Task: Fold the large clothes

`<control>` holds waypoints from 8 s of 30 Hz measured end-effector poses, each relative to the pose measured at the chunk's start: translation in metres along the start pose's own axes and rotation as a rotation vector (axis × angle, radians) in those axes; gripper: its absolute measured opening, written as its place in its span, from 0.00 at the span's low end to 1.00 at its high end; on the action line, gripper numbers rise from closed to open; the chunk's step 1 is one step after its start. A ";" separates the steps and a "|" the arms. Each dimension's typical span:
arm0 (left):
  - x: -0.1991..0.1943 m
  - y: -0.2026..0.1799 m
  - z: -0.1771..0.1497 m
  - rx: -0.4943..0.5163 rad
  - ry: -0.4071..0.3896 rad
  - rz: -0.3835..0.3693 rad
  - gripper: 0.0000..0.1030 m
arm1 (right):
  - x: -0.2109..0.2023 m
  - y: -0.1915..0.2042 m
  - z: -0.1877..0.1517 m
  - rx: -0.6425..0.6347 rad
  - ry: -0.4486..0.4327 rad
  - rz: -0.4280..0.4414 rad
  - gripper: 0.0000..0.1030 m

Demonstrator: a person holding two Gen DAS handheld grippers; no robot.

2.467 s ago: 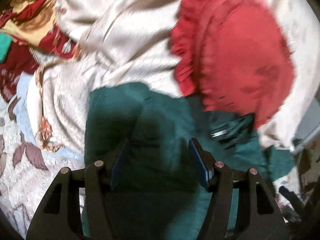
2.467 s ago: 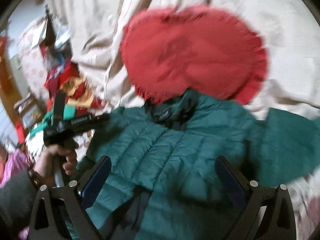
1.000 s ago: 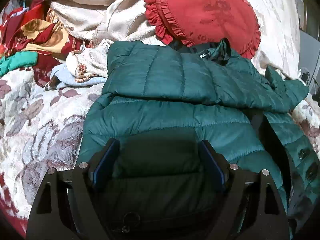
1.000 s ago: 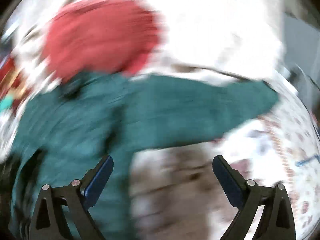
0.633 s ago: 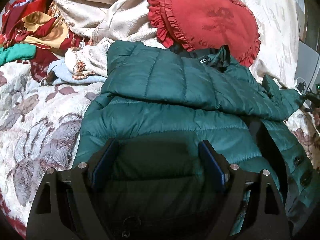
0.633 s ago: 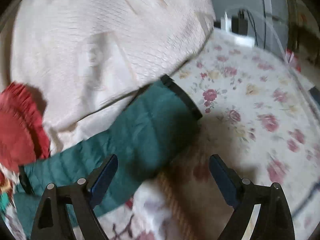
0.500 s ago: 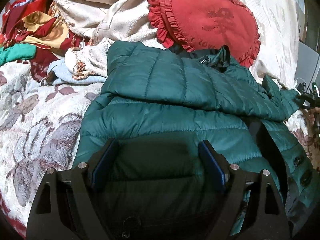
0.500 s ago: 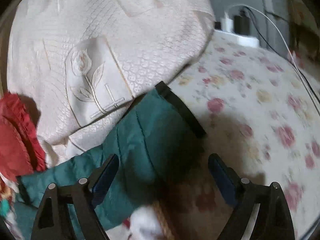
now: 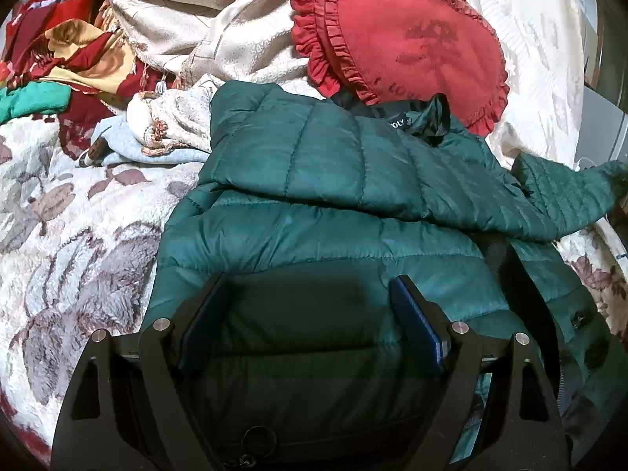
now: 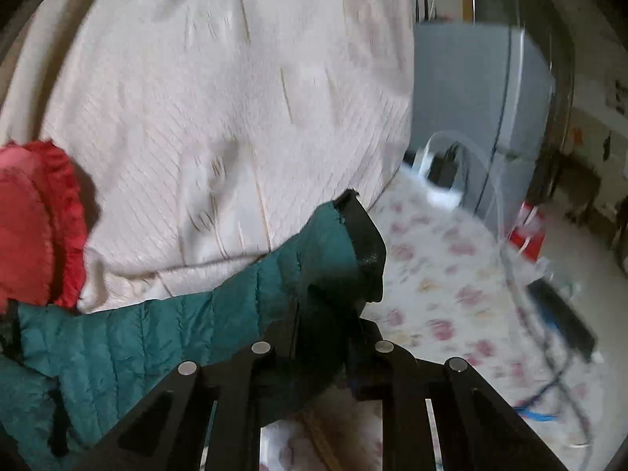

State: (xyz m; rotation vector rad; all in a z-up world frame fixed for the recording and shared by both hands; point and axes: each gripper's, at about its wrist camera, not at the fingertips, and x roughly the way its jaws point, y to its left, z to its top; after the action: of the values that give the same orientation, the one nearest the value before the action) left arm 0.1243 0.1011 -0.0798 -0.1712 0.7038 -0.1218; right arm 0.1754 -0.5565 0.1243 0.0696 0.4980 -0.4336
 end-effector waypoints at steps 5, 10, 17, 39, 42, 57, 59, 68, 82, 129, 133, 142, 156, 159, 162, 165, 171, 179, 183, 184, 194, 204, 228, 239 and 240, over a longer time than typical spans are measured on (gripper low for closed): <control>-0.001 0.003 0.000 -0.017 -0.007 -0.017 0.82 | -0.068 0.027 0.001 -0.057 -0.069 0.006 0.16; -0.002 0.006 0.000 -0.036 -0.016 -0.043 0.82 | -0.112 0.117 -0.026 -0.118 -0.069 0.204 0.16; -0.005 0.012 -0.003 -0.069 -0.032 -0.085 0.81 | -0.100 0.276 -0.101 -0.252 0.077 0.459 0.16; -0.017 -0.009 0.032 -0.059 0.059 -0.065 0.81 | -0.118 0.307 -0.215 -0.467 0.290 0.413 0.89; -0.027 -0.043 0.068 -0.076 0.036 -0.170 0.84 | -0.102 0.279 -0.225 -0.388 0.400 0.400 0.89; 0.106 -0.196 0.110 -0.016 0.266 -0.357 0.90 | -0.060 0.240 -0.230 -0.158 0.551 0.474 1.00; 0.119 -0.195 0.104 -0.022 0.279 -0.311 0.90 | -0.060 0.242 -0.229 -0.160 0.550 0.476 1.00; 0.072 -0.181 0.113 -0.034 0.174 -0.398 0.10 | -0.059 0.250 -0.229 -0.155 0.550 0.478 1.00; 0.015 0.018 0.113 -0.211 0.114 -0.134 0.12 | -0.059 0.255 -0.226 -0.148 0.558 0.467 1.00; 0.076 0.008 0.073 -0.162 0.053 0.040 0.18 | 0.040 0.315 -0.072 -0.140 0.174 0.584 0.32; 0.078 0.007 0.073 -0.162 0.051 0.033 0.18 | 0.096 0.335 -0.093 -0.197 0.315 0.488 0.32; 0.079 0.008 0.073 -0.163 0.048 0.034 0.18 | 0.042 0.330 -0.076 -0.202 0.168 0.439 0.32; 0.082 0.007 0.074 -0.157 0.048 0.043 0.18 | -0.035 0.396 -0.127 -0.320 0.226 0.654 0.35; 0.082 0.007 0.073 -0.157 0.047 0.041 0.18 | -0.065 0.408 -0.136 -0.361 0.195 0.778 0.47; 0.082 0.007 0.073 -0.157 0.049 0.040 0.18 | -0.061 0.435 -0.183 -0.512 0.251 0.748 0.76; 0.082 0.007 0.074 -0.160 0.048 0.039 0.18 | -0.064 0.433 -0.184 -0.510 0.235 0.738 0.75; 0.082 0.007 0.074 -0.160 0.047 0.039 0.18 | -0.062 0.365 -0.153 -0.374 0.131 0.671 0.75; 0.082 0.006 0.073 -0.158 0.044 0.038 0.18 | -0.013 0.337 -0.180 -0.310 0.217 0.710 0.79; 0.083 0.005 0.074 -0.151 0.046 0.047 0.18 | -0.016 0.331 -0.183 -0.295 0.206 0.720 0.80; 0.083 0.004 0.074 -0.144 0.046 0.055 0.18 | -0.012 0.332 -0.183 -0.286 0.209 0.729 0.80; 0.032 -0.001 0.085 -0.097 0.139 0.023 0.49 | -0.023 0.334 -0.165 -0.354 0.302 0.662 0.80; -0.038 0.014 -0.021 0.002 0.231 0.111 0.83 | -0.094 0.245 -0.247 -0.540 0.378 0.737 0.81; -0.091 0.070 -0.079 -0.159 0.209 0.113 0.98 | -0.121 0.122 -0.315 0.086 0.359 0.814 0.97; -0.109 0.058 -0.091 -0.111 0.233 0.200 0.99 | -0.119 0.123 -0.304 0.130 0.470 0.789 0.97; -0.109 0.056 -0.091 -0.111 0.233 0.219 0.99 | -0.120 0.125 -0.303 0.135 0.475 0.773 0.97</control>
State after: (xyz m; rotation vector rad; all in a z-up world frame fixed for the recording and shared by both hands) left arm -0.0148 0.1638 -0.0901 -0.1871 0.9579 0.1087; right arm -0.0032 -0.3459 -0.0896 0.4857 0.8560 0.3213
